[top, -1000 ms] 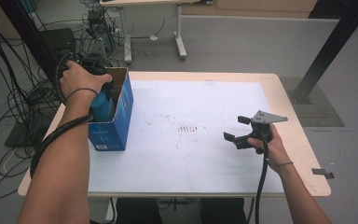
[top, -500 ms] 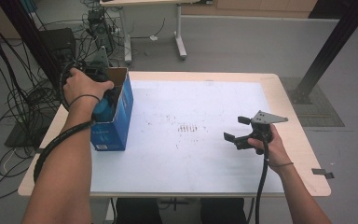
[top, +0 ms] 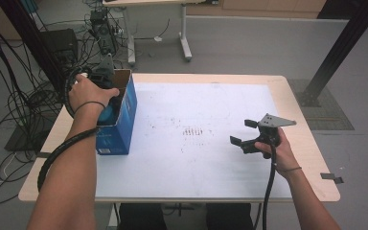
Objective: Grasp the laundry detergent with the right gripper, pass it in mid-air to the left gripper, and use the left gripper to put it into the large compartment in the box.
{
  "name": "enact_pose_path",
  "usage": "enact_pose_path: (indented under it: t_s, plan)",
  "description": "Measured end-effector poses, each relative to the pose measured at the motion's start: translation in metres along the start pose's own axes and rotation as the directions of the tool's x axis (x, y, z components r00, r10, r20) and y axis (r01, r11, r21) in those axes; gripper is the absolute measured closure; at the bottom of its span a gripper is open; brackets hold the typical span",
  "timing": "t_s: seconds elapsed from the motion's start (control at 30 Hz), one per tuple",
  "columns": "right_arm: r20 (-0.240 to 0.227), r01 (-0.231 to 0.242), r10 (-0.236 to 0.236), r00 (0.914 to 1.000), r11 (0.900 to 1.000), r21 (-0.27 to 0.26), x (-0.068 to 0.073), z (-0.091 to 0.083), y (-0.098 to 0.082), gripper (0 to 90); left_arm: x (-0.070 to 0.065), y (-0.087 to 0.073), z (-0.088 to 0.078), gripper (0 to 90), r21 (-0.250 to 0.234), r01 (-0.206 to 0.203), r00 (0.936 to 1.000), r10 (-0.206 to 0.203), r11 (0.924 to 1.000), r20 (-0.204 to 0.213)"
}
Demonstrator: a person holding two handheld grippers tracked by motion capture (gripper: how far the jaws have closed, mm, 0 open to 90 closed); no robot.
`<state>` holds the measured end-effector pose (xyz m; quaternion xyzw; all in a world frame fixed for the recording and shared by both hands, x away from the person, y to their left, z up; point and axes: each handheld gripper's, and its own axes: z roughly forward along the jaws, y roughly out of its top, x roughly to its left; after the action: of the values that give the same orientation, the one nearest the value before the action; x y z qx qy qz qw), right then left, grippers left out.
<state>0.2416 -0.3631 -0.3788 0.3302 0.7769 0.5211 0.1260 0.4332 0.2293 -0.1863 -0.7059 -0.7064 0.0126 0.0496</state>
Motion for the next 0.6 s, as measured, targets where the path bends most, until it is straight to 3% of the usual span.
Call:
enact_pose_path:
  t_s: [0.6]
  plan:
    - [0.001,-0.003,0.003,1.0000,1.000,0.002,-0.0014,-0.0002,-0.0014,1.7,-0.0008,0.0007,0.0027,37.7,0.003,0.001,1.0000,-0.001,1.0000,-0.002]
